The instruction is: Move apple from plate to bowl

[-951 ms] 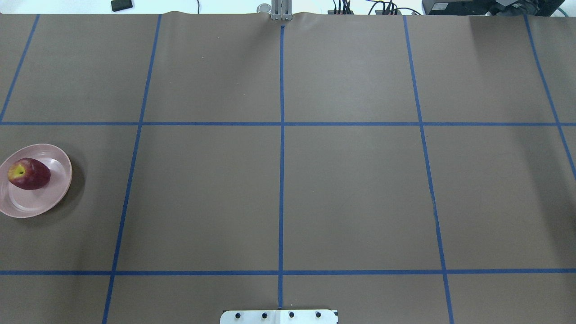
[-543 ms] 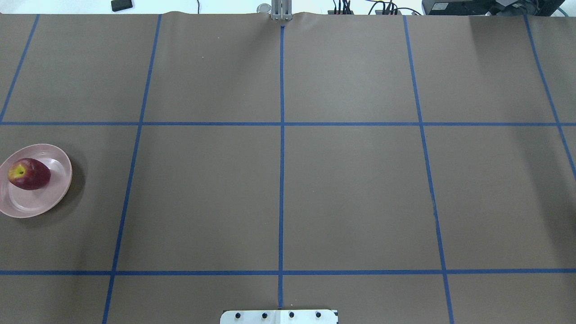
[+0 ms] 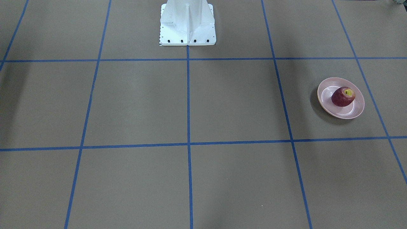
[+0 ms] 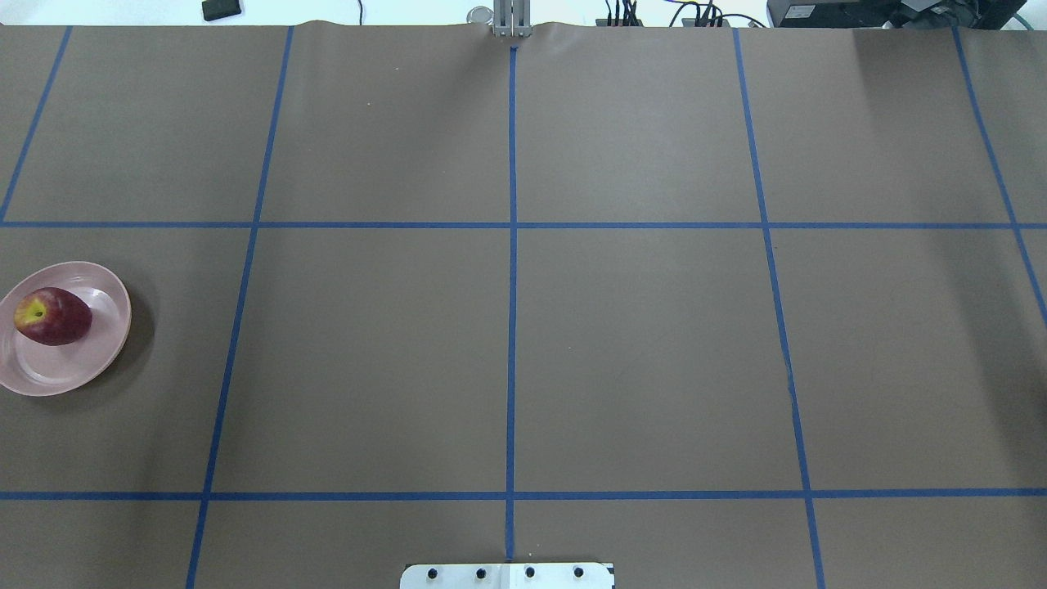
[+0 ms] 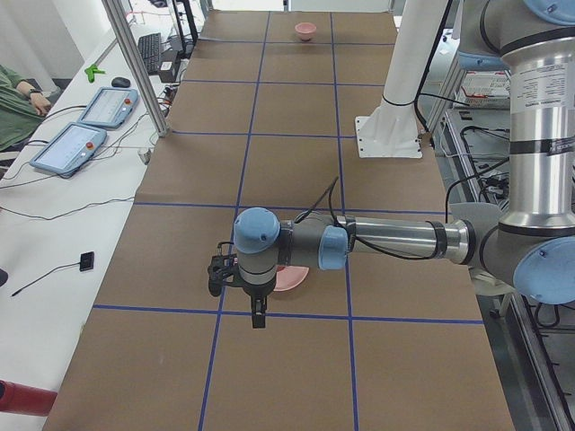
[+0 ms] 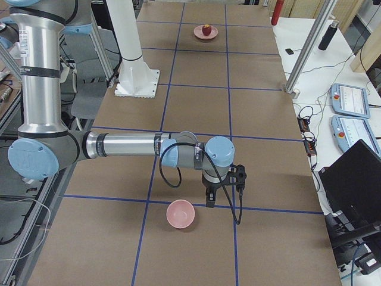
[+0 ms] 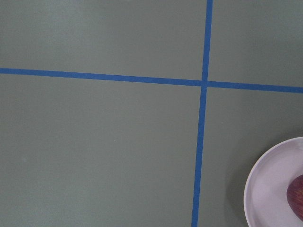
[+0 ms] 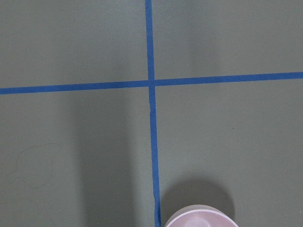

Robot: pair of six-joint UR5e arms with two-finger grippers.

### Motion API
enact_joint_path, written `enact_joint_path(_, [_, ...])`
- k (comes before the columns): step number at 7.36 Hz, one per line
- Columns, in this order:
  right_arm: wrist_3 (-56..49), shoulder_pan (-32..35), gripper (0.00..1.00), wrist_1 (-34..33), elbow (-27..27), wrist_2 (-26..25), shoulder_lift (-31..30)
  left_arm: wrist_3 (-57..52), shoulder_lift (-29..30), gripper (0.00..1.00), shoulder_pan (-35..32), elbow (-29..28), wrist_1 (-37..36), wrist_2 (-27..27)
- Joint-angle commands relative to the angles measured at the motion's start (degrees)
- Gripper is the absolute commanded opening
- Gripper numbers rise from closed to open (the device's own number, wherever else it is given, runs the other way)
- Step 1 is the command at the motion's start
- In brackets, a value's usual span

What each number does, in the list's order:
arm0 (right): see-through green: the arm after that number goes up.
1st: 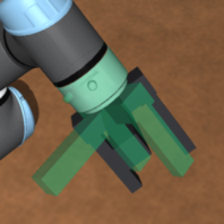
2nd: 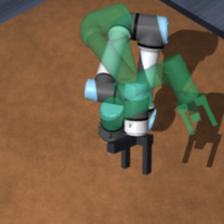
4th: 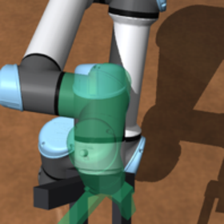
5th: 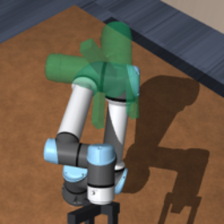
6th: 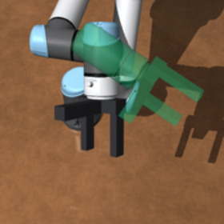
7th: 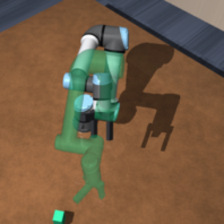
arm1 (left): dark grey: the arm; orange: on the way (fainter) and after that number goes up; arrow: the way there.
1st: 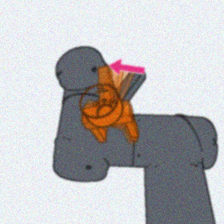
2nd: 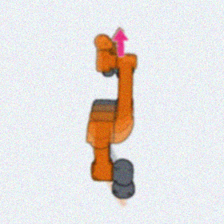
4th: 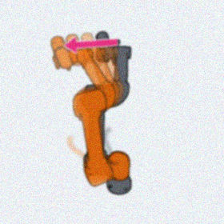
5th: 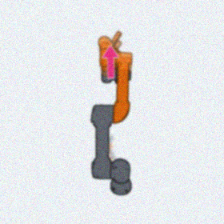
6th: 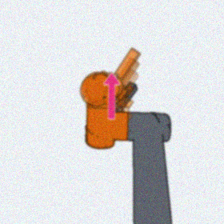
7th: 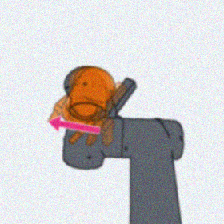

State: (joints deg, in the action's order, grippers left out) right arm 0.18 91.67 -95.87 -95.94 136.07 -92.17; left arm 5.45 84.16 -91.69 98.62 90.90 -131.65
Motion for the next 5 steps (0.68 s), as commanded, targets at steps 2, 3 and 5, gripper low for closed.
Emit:
enact_joint_path(2, [0.0,0.0,1.0,0.1,-0.3,0.1,1.5,0.1,0.0,0.98,0.0,-0.2,0.1,-0.4])
enact_joint_path(3, [0.2,0.3,1.0,0.0,-0.7,0.0,1.1,0.1,-0.1,0.98,0.0,-0.2,0.1,-0.4])
enact_joint_path(5, [-0.1,0.3,1.0,0.1,-0.1,0.2,0.5,0.5,0.1,0.98,0.1,-0.3,0.2,-0.4])
